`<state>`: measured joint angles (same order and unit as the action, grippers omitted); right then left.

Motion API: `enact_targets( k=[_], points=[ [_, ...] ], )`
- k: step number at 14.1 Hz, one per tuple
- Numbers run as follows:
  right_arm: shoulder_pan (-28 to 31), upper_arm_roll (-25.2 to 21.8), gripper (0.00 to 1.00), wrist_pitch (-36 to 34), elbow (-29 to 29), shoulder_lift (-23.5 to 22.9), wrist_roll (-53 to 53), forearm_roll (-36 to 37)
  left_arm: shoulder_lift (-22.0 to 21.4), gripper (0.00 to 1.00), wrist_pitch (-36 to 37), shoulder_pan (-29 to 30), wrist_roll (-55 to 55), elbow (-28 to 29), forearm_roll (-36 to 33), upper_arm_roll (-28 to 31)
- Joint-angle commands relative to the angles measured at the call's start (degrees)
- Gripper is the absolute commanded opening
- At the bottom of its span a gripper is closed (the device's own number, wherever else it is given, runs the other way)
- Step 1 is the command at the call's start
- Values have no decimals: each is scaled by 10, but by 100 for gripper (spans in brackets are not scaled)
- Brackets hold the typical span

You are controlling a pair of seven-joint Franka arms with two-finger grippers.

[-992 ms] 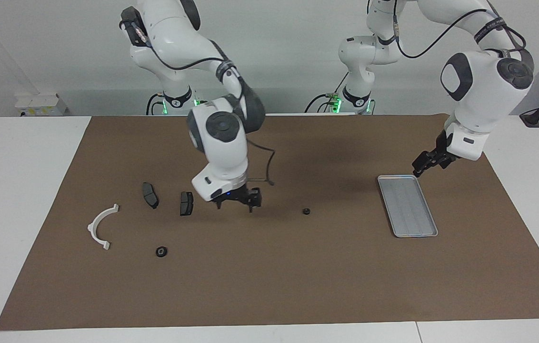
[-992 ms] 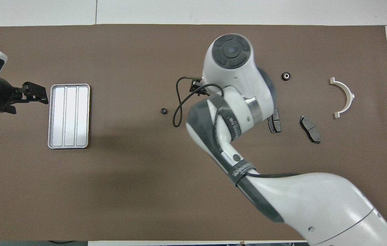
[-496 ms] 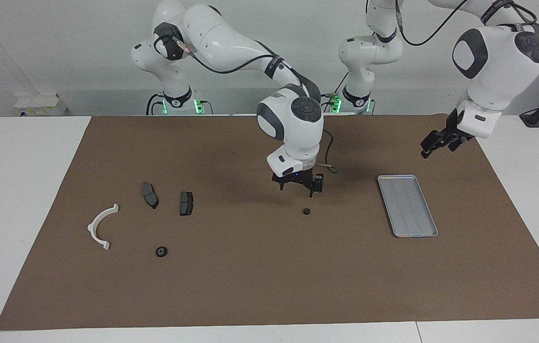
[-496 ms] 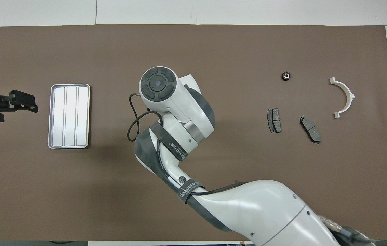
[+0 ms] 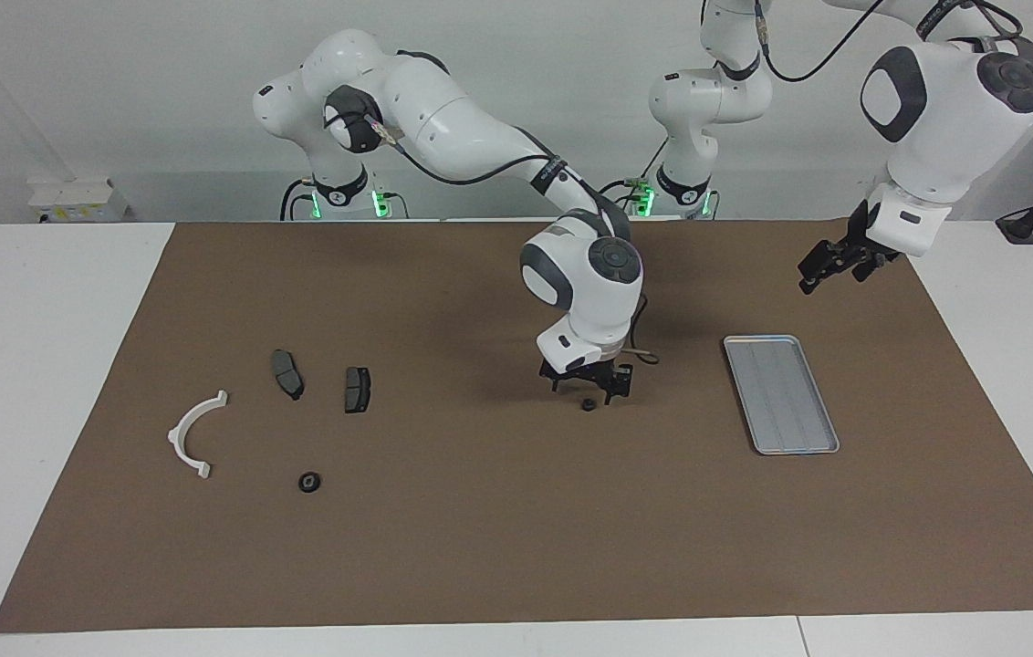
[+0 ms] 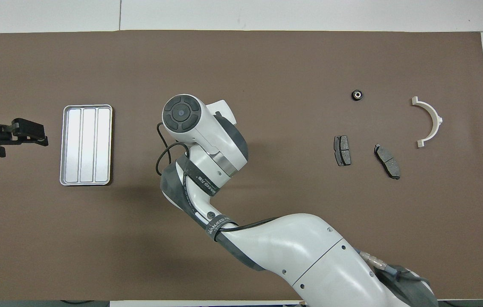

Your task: Place bearing gear from tray to pile

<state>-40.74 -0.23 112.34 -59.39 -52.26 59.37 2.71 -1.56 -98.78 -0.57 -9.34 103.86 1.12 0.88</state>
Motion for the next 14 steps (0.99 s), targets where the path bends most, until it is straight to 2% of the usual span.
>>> enact_targets(
  k=[1, 2, 5, 7, 9, 14],
  points=[
    [-12, -13, 100, 8, 23, -21, 14, 12, -19, 100, -3, -13, 6, 19, 1, 3],
    [-12, -13, 100, 8, 23, -21, 13, 13, -19, 100, -3, -15, 6, 18, 1, 3],
    [-12, -25, 85, 8, 24, -22, 13, 13, -19, 100, -5, -15, 6, 18, 1, 3],
    [-12, -27, 80, 11, 24, -25, 14, 12, -18, 100, -2, -16, 6, 17, 1, 1],
    [-13, -23, 67, 22, 23, -24, 17, 12, -18, 100, -6, -22, 1, 16, 1, -3],
    [-13, -19, 65, 35, 19, -23, 30, 4, -19, 100, -7, -21, 1, 13, 1, -3]
  ],
)
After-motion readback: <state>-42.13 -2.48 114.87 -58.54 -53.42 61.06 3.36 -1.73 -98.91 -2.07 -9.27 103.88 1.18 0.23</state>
